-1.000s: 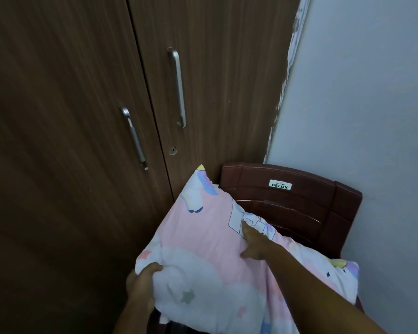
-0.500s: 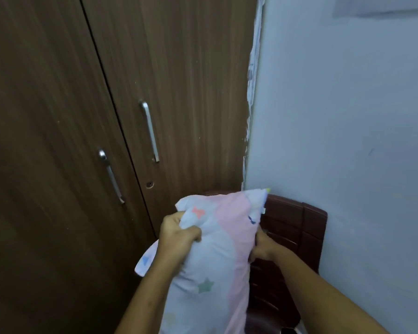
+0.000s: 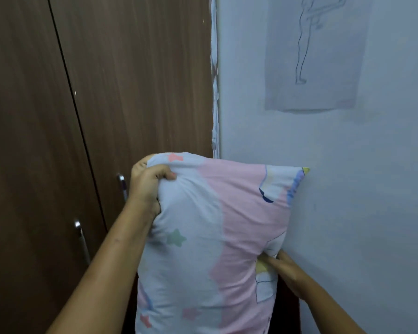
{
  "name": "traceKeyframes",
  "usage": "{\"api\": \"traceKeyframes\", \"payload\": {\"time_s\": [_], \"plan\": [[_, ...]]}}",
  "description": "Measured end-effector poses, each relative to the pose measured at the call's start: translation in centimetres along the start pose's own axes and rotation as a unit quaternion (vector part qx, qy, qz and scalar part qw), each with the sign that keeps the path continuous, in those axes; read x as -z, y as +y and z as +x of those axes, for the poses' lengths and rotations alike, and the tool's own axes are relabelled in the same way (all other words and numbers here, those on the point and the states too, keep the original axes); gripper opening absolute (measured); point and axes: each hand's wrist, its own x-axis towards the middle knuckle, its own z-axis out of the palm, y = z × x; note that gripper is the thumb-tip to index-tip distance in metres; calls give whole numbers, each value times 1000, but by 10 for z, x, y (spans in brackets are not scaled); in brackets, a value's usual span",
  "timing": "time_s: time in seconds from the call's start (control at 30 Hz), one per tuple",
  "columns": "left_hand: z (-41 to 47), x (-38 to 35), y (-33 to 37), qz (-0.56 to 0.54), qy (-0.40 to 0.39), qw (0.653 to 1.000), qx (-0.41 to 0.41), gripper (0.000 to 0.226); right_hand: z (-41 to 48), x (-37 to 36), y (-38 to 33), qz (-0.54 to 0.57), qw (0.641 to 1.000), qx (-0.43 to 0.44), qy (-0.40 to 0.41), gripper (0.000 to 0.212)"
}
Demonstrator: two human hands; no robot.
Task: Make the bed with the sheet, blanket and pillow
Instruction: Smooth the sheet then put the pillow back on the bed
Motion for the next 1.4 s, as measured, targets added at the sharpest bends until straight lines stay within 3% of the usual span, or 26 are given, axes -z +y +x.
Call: {"api": "traceKeyframes", "payload": {"time_s": [0.1,0.13,0.33,0.4,0.47,0.53,0.57,0.67,0.77,0.9,1.03,1.17,1.3,1.4], "plan": [[27,-13,18,15,4,999,-30,23,4,-9,-30,36,992,76,93,24],[36,-15,22,23,17,999,-39,29,4,-12,-36,42,987,98,122,14],[72,-11,31,56,79,994,-48,32,-15,-32,-88,170,920,187,300,25],[70,-6,21,89,94,990,-63,21,-21,-33,-106,196,897,211,336,35],[60,3,0,49,118,991,-46,10,-25,-33,-121,209,882,222,360,28],[45,21,-31,-18,135,991,-5,40,-26,-33,-132,216,886,217,349,13],[37,29,-49,-39,135,990,2,48,-27,-32,-135,212,888,218,344,24],[-1,48,-103,-68,99,985,122,64,-38,-38,-146,206,890,223,340,39],[-47,56,-146,-107,-15,953,284,77,-57,-46,-159,212,879,242,351,38],[-80,61,-162,-126,-115,927,333,106,-91,-52,-165,220,863,260,373,30],[-85,49,-133,-118,-98,938,312,47,-134,-47,-169,151,884,251,364,21],[-95,35,-115,-118,-53,944,304,68,-184,-38,-156,123,899,201,370,26],[-116,11,-85,-91,-44,951,294,48,-237,-32,-125,135,857,183,462,50],[-146,-9,-51,-58,-99,952,284,30,-289,-16,-100,170,831,153,507,77]]}}
